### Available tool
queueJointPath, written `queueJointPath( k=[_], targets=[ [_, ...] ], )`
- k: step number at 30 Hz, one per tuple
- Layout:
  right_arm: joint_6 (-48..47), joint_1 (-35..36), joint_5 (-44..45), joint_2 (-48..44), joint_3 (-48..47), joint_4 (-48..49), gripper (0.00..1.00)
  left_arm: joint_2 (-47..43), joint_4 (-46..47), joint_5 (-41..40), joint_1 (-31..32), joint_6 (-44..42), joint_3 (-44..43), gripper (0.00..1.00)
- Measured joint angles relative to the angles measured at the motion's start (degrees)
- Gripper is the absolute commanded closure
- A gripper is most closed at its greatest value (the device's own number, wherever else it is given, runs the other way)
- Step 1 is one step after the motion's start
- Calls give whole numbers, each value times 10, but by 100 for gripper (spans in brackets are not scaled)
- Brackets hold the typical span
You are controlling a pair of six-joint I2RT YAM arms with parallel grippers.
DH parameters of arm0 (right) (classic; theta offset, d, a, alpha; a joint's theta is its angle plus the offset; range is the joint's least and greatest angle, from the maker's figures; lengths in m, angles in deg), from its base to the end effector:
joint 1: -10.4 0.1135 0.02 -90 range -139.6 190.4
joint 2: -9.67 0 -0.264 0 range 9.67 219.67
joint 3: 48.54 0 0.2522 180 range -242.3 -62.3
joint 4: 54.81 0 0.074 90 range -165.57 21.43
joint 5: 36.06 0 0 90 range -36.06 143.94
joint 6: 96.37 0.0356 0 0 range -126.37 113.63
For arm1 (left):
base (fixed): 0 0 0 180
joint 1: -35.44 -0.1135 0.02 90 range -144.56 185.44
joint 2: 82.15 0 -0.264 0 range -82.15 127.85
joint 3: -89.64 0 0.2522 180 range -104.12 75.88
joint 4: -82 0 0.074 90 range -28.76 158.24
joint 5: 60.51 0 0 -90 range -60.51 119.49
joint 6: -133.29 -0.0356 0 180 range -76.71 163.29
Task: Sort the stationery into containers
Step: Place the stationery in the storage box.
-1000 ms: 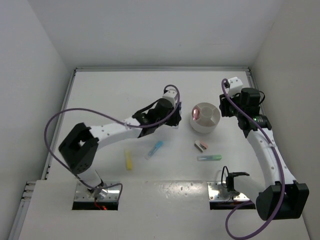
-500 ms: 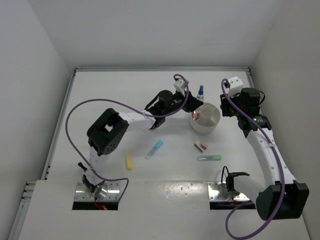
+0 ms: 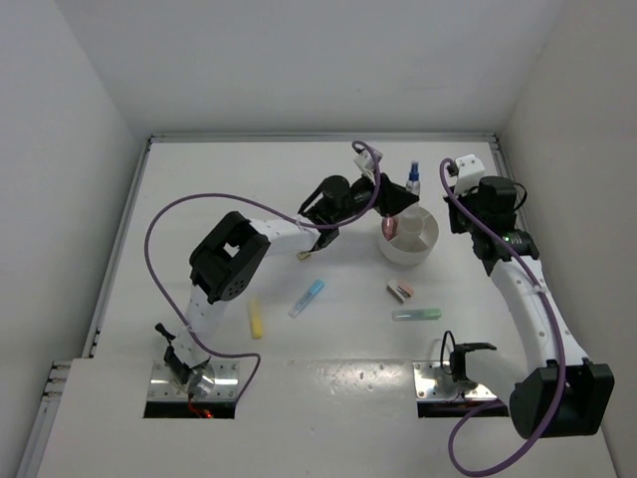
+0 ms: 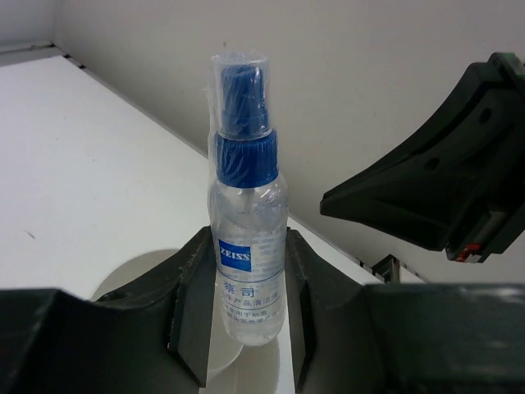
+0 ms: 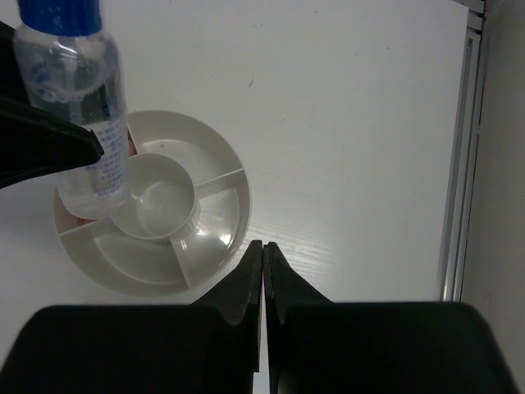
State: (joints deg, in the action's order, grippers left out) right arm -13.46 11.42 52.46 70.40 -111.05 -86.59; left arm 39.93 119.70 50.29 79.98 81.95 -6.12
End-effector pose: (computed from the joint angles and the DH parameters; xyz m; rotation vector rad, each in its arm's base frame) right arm 0.2379 0.0052 0.2968 -0.1637 2.0880 -0.0370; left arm 0.3414 -0.3537 0.2465 0.4159 1.4921 -1.4330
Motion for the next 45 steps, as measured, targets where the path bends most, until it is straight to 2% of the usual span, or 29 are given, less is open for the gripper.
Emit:
queueJointPath(
  k=[15, 23, 26, 30, 41, 45],
  targets=[
    [0, 0, 5, 0, 0, 0, 100, 75, -9, 13, 4, 19, -43, 98],
    [0, 0, 9, 0, 0, 0, 98, 75, -37, 15, 6, 12, -51, 83],
    [0, 0, 9, 0, 0, 0, 98, 75, -59, 14, 7, 5, -57, 82],
    [0, 0, 10, 0, 0, 0, 97, 75, -77, 14, 9, -5, -68, 74],
    [0, 0, 10, 0, 0, 0, 97, 94, -123, 13, 9, -28, -86, 68],
    [0, 0, 10, 0, 0, 0, 96, 94, -129, 13, 9, -35, -90, 63]
  ],
)
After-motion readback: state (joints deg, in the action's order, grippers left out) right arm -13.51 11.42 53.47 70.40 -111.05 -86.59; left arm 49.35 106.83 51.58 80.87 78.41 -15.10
